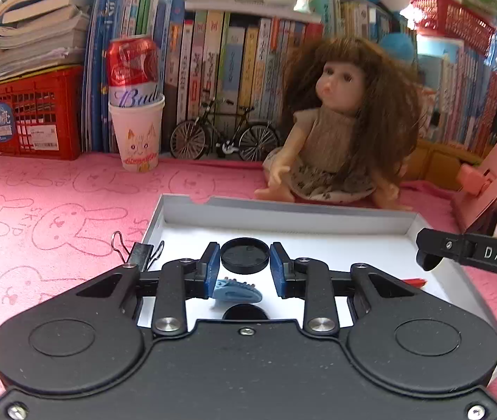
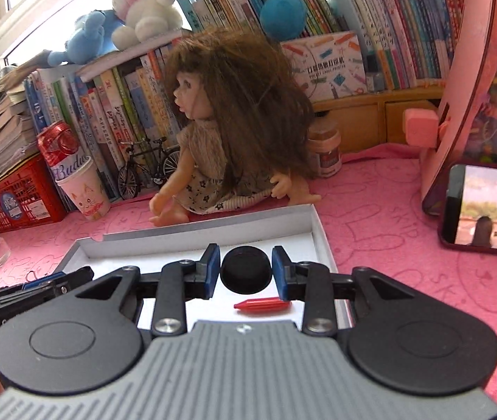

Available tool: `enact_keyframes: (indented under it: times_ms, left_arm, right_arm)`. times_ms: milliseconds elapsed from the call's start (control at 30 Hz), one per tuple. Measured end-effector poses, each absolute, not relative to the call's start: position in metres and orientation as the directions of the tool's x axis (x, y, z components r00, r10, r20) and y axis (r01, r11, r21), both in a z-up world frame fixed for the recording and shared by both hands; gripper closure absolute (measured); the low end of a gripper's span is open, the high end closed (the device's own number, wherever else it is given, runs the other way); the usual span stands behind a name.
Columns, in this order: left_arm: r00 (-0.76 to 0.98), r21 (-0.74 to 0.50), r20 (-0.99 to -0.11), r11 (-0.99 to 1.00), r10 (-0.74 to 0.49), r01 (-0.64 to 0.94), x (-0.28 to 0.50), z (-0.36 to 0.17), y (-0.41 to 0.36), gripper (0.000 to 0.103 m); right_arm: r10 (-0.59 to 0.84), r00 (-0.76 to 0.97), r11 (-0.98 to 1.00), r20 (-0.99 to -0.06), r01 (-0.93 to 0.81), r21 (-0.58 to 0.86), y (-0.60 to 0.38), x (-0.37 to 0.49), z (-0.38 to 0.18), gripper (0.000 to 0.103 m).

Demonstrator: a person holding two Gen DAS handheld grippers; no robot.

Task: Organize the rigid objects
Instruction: 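Carry both black lids with both grippers over the white tray, then lower and open the left gripper releasing its lid while the right gripper releases its lid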

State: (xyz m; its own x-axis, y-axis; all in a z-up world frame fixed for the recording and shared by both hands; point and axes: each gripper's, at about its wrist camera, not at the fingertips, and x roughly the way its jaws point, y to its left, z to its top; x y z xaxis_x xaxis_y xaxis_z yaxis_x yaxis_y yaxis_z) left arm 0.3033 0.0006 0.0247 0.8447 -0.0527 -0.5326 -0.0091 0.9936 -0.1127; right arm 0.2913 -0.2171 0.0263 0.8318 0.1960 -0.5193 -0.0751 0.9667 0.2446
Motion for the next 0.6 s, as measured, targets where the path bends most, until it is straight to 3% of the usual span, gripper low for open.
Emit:
enact_keyframes:
  times_ms: [600]
  left_arm:
    - [0.796,-0.046,-0.605,0.999,-0.017,-0.014,0.325,0.011,-0.007,0.074]
  right_arm:
    - [0.134,0.795,0.986,-0.591,-0.048,0.158,-0.207,0.309,0.009,0.065]
